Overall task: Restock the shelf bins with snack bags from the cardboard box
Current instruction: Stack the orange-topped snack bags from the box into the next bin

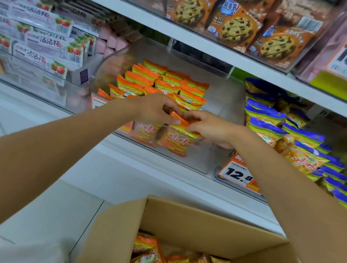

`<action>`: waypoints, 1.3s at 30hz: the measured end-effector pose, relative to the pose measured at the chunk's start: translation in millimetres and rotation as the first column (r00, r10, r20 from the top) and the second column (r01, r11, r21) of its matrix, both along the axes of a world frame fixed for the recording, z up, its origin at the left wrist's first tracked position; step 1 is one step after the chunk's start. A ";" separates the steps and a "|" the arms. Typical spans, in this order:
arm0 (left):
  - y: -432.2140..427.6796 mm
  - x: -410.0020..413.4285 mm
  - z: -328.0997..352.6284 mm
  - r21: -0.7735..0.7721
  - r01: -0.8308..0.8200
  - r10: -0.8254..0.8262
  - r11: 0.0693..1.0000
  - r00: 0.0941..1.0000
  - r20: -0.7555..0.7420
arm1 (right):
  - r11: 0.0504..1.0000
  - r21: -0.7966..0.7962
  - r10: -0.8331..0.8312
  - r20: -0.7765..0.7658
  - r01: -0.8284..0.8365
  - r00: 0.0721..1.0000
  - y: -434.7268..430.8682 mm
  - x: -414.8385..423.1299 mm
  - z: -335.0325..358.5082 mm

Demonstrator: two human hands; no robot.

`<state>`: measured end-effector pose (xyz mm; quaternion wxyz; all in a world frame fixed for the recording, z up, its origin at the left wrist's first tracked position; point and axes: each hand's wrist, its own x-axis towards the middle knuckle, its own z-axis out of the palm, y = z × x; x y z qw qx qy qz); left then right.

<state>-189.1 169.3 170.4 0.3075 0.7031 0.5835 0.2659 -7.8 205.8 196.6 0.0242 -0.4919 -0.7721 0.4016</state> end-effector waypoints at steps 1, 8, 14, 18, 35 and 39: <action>0.8 -1.1 -1.7 0.011 -0.002 0.002 1.000 1.000 0.001 | 0.998 -0.067 -0.010 -0.014 0.009 1.000 -0.1 2.5 -1.2; 0.4 -1.0 10.2 -0.124 -0.060 0.070 0.991 0.994 0.079 | 0.905 -0.410 -0.223 -0.237 0.111 0.945 -1.1 3.6 -4.1; 2.2 -0.4 1.9 -0.068 -0.065 0.061 0.996 0.996 -0.063 | 0.854 -0.480 -0.350 -0.240 0.203 0.906 7.2 -1.8 -16.8; 2.8 3.7 -1.6 -0.068 -0.080 0.071 0.994 0.990 -0.121 | 0.887 -0.415 -0.318 -0.224 0.205 0.921 7.0 -5.5 -19.2; -111.3 116.6 -44.7 -0.016 -0.242 0.242 0.970 0.970 -0.020 | 0.888 0.403 -0.157 -0.189 0.222 0.969 -111.4 109.9 -79.6; -137.2 147.9 -107.6 -0.221 -0.210 0.199 0.952 0.977 -0.072 | 0.953 0.216 -0.214 -0.029 0.215 0.976 -137.5 172.7 -143.7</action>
